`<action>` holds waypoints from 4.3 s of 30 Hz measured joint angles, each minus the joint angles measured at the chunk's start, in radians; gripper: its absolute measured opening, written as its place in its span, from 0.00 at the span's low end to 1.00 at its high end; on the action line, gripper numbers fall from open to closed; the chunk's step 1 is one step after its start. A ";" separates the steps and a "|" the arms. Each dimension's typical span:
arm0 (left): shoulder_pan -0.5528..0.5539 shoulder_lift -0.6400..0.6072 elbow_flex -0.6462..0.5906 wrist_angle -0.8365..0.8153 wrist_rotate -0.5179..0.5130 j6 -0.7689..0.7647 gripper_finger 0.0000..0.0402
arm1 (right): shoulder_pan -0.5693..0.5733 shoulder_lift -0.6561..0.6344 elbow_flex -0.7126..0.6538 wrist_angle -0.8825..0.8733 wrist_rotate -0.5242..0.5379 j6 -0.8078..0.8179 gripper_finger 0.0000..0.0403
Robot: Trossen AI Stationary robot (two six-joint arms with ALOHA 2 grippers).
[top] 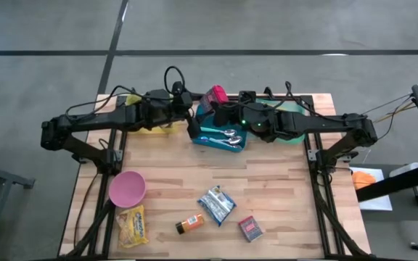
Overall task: Pick & Place Food Item
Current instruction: Put the red seasoning can into the yellow bin
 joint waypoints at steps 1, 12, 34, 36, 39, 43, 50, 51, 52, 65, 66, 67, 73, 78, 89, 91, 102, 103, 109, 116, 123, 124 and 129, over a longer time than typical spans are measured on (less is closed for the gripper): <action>0.000 0.000 0.000 0.002 0.001 -0.001 0.79 | 0.000 -0.003 0.000 -0.001 -0.009 -0.016 0.42; -0.001 -0.034 0.002 -0.058 0.178 -0.044 0.93 | -0.001 -0.072 -0.001 -0.144 -0.307 -0.294 0.42; 0.002 -0.030 0.125 -0.446 0.511 -0.111 0.86 | -0.018 -0.043 0.000 -0.417 -0.779 -0.687 0.42; 0.002 0.008 0.191 -0.518 0.512 -0.092 0.86 | -0.025 -0.028 -0.001 -0.417 -0.792 -0.692 0.42; 0.002 0.063 0.278 -0.626 0.512 -0.060 0.86 | -0.030 -0.009 0.000 -0.404 -0.808 -0.707 0.42; 0.002 0.126 0.334 -0.718 0.537 -0.032 0.86 | -0.031 0.010 0.000 -0.376 -0.840 -0.719 0.42; -0.002 0.197 0.374 -0.741 0.622 -0.007 0.86 | -0.036 0.043 0.000 -0.366 -0.865 -0.731 0.42; -0.002 0.203 0.377 -0.741 0.630 -0.006 0.86 | -0.036 0.046 0.000 -0.367 -0.866 -0.731 0.42; -0.002 0.207 0.380 -0.742 0.639 -0.006 0.86 | -0.035 0.049 0.000 -0.366 -0.870 -0.731 0.42; -0.040 0.267 0.380 -0.747 0.633 0.017 0.86 | -0.041 0.073 0.000 -0.285 -0.887 -0.725 0.42; -0.040 0.269 0.380 -0.747 0.632 0.022 0.86 | -0.042 0.072 0.000 -0.285 -0.887 -0.725 0.42; -0.040 0.269 0.380 -0.747 0.630 0.024 0.86 | -0.042 0.071 0.000 -0.288 -0.887 -0.725 0.42; -0.039 0.262 0.380 -0.738 0.630 0.048 0.86 | -0.041 0.075 0.000 -0.299 -0.896 -0.730 0.42; -0.040 0.261 0.380 -0.749 0.633 0.075 0.75 | -0.041 0.076 0.000 -0.297 -0.916 -0.731 0.42; -0.040 0.261 0.380 -0.766 0.600 0.045 0.56 | -0.041 0.074 0.000 -0.299 -0.903 -0.721 0.42; -0.040 0.261 0.380 -0.771 0.600 0.048 0.56 | -0.041 0.074 0.000 -0.297 -0.905 -0.724 0.42; -0.042 0.260 0.380 -0.805 0.605 0.052 0.56 | -0.039 0.068 0.000 -0.287 -0.925 -0.708 0.70; -0.042 0.260 0.380 -0.810 0.604 0.051 0.56 | -0.039 0.068 0.000 -0.289 -0.924 -0.704 0.73; -0.039 0.256 0.380 -0.835 0.572 0.044 0.56 | -0.042 0.067 0.000 -0.292 -0.913 -0.669 0.81; 0.021 0.196 0.380 -0.855 0.522 -0.009 0.56 | -0.046 0.009 0.000 -0.307 -0.819 -0.656 0.82; 0.170 0.102 0.380 -0.916 0.431 -0.084 0.56 | -0.046 -0.111 0.000 -0.388 -0.664 -0.656 0.82; 0.195 0.092 0.380 -0.935 0.392 -0.085 0.56 | -0.046 -0.129 0.000 -0.402 -0.647 -0.655 0.82; 0.339 0.063 0.380 -0.984 0.246 -0.155 0.56 | -0.046 -0.211 0.000 -0.451 -0.584 -0.647 0.82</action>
